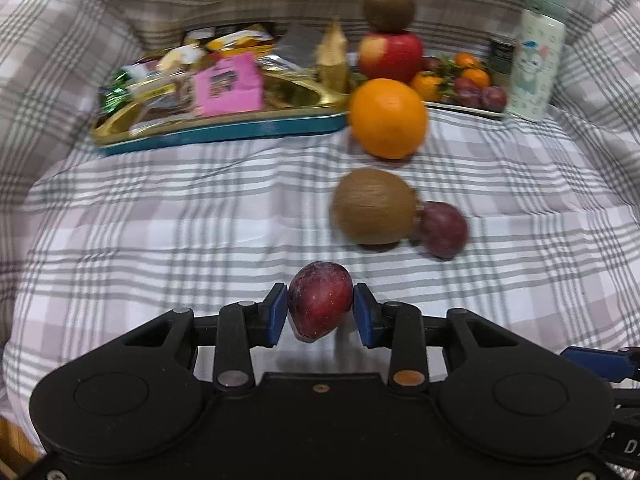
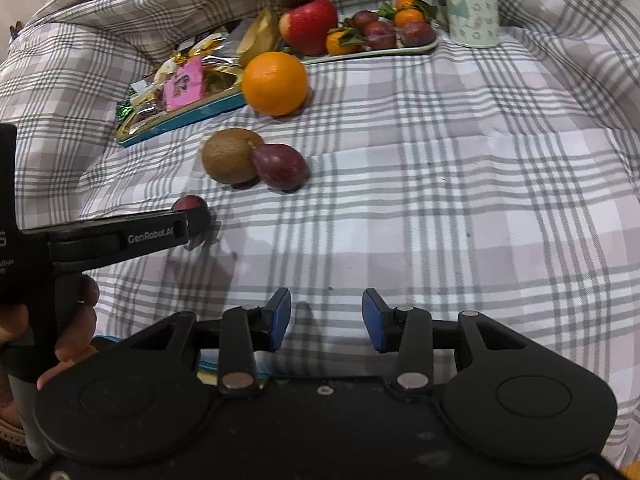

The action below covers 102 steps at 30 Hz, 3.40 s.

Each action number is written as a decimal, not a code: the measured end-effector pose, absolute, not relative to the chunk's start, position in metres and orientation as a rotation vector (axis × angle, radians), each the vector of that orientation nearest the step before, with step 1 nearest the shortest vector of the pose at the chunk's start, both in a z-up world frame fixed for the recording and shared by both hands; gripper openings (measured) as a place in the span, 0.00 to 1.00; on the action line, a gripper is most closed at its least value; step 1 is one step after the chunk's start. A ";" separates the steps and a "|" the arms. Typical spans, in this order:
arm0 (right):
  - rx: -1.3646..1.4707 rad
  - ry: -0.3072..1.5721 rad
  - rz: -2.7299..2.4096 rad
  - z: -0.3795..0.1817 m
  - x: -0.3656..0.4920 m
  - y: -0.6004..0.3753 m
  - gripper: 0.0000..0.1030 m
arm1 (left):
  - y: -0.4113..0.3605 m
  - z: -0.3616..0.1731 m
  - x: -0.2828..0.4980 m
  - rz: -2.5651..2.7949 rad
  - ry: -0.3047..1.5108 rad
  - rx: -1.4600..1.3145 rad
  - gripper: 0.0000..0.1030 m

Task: Organize fruits
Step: 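Grasp a red plum with the left gripper and lift it, then grasp the brown kiwi with the right gripper while the left holds the red plum, then carry the kiwi over the gold tray with the right gripper while the left carries the plum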

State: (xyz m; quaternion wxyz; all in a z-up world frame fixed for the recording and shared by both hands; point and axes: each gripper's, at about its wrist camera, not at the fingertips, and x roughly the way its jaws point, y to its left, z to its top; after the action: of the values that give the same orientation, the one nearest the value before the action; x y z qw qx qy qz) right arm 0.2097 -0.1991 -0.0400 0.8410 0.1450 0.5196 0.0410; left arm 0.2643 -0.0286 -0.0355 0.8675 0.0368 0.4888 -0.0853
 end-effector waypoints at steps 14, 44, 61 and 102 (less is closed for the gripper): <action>0.251 1.061 0.151 -0.033 0.243 -0.165 0.42 | 0.003 -0.040 0.263 -0.111 1.018 0.040 0.43; -0.173 0.928 0.309 -0.039 0.319 -0.108 0.42 | 0.018 -0.047 0.270 -0.132 1.057 -0.050 0.43; -0.119 0.948 0.379 -0.054 0.350 -0.094 0.56 | 0.023 -0.048 0.274 -0.142 1.067 -0.085 0.43; 0.194 0.885 0.278 0.008 0.195 -0.136 0.56 | 0.031 0.007 0.185 -0.112 1.025 -0.050 0.42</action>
State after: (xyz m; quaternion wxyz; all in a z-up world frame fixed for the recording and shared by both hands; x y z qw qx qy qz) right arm 0.1952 -0.1361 0.0077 0.8898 0.0933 0.4261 0.1340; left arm 0.1846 0.0312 0.0074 0.8697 -0.0240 0.4900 -0.0538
